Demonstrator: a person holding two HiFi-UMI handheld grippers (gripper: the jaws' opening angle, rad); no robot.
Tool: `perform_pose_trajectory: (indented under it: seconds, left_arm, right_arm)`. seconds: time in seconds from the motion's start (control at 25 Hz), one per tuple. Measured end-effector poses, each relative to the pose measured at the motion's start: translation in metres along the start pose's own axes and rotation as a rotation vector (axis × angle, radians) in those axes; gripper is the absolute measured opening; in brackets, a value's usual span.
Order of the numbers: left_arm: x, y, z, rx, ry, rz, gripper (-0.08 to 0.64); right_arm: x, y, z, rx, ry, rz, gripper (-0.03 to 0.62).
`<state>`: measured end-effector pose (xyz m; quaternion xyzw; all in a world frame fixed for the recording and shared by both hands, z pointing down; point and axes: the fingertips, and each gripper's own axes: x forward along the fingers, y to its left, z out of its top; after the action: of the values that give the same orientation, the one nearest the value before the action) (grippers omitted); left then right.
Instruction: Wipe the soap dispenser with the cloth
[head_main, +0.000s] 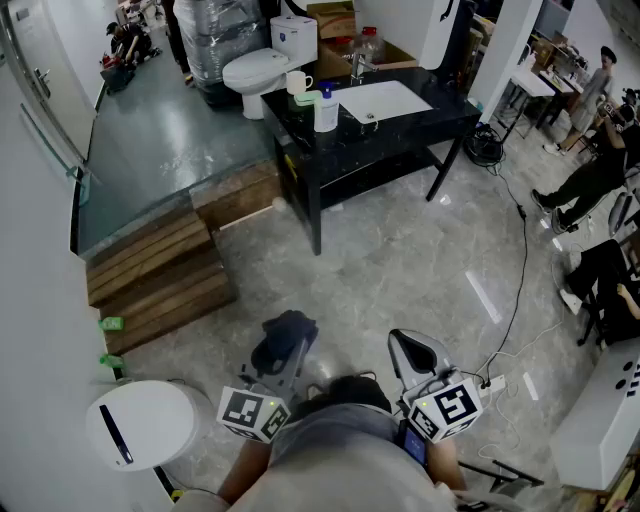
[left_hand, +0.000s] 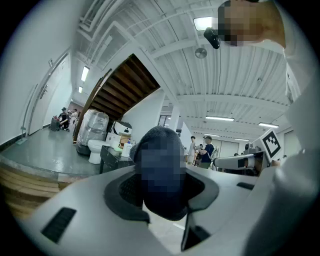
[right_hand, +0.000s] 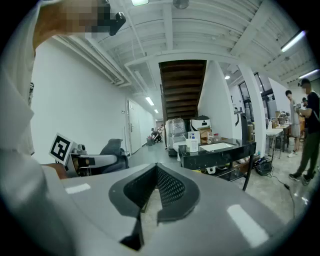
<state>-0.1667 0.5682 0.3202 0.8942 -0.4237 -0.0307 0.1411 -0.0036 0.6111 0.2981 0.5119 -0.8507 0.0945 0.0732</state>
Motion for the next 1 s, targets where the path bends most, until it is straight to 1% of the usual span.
perform_pose_trajectory:
  seconds: [0.32,0.56,0.76,1.0]
  left_arm:
    - [0.009,0.001,0.001,-0.011,0.01,-0.005,0.161]
    - [0.018,-0.002,0.002,-0.025,0.022,-0.009,0.161]
    - [0.035,-0.002,0.001,-0.027,0.031,-0.014,0.161]
    - [0.069,0.0,-0.002,-0.02,0.048,-0.02,0.161]
  right_arm:
    - [-0.002,-0.003,-0.003,-0.01,0.015,0.003,-0.002]
    - [-0.004,-0.011,-0.005,0.001,0.036,-0.001,-0.001]
    - [-0.003,-0.037,-0.007,0.066,0.03,-0.043,0.0]
    - [0.011,-0.067,-0.005,0.093,0.023,-0.043,0.0]
